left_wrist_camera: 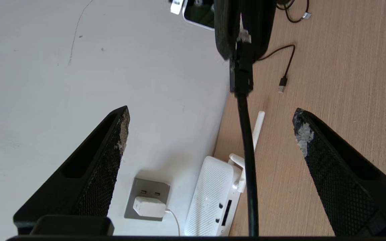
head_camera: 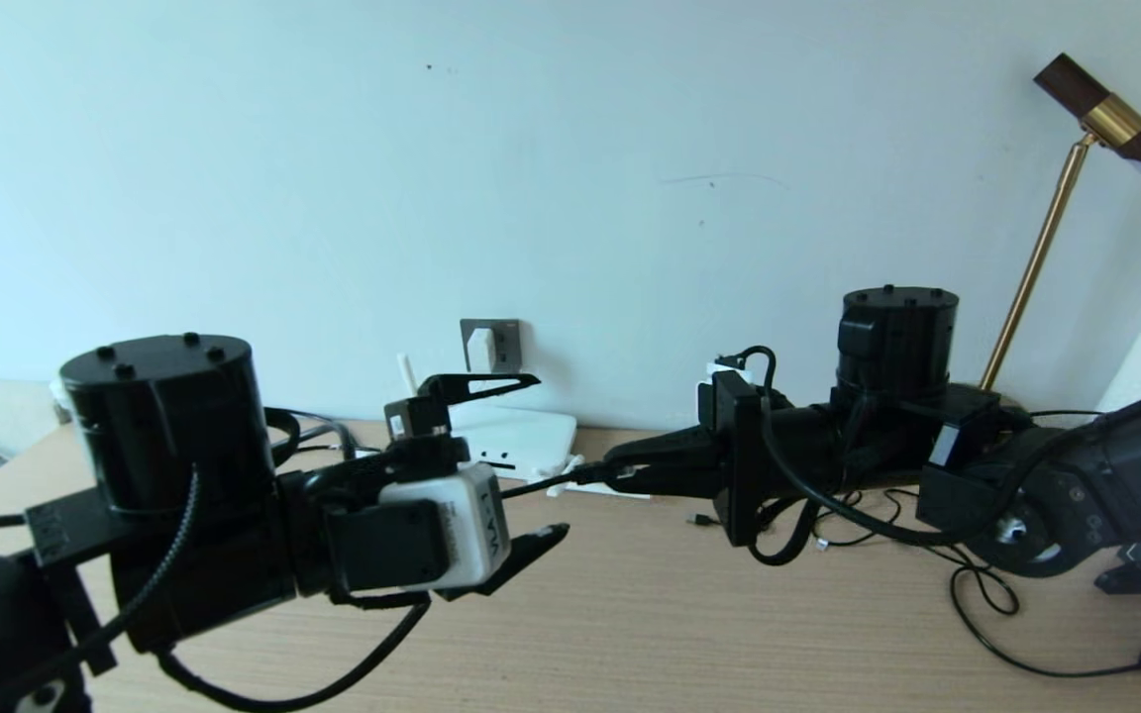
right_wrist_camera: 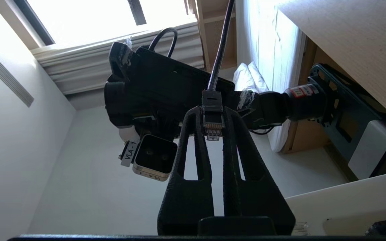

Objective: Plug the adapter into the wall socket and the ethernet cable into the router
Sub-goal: Hand it to the other hand

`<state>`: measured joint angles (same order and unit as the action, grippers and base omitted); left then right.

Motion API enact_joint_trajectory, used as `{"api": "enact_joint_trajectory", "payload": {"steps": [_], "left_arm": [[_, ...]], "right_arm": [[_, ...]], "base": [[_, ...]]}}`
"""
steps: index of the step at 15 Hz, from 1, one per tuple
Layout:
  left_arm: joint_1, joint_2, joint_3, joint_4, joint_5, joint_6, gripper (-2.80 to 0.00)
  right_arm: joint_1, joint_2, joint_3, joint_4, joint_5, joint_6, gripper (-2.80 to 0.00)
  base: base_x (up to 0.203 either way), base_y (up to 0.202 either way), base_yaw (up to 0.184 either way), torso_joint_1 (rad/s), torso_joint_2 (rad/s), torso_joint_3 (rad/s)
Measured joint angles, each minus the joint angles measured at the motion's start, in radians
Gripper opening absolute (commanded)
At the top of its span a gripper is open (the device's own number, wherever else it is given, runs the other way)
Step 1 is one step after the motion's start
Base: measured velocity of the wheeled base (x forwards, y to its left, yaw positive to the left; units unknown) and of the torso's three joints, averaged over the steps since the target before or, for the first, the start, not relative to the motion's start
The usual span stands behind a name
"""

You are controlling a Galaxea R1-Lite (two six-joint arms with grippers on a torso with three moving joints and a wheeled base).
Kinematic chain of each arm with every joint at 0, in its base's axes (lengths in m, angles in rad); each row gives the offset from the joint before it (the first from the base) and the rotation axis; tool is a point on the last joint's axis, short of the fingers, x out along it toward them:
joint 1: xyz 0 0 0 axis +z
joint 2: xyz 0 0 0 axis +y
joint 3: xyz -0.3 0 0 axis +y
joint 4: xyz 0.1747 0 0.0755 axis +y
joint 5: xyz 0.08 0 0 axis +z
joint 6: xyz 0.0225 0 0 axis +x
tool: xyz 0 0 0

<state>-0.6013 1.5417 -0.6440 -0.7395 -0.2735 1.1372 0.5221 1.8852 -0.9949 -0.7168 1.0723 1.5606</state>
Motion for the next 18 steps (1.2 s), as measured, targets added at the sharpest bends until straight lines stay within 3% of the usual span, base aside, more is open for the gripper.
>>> {"api": "enact_joint_trajectory", "payload": {"steps": [18], "left_arm": [[-0.009,0.029,-0.053,-0.023,0.002,0.005,0.00]], "right_arm": [[0.022,0.007,-0.036,-0.035,0.000,0.079,-2.80]], "base": [[0.000,0.000,0.000,0.000,0.00,0.000]]}}
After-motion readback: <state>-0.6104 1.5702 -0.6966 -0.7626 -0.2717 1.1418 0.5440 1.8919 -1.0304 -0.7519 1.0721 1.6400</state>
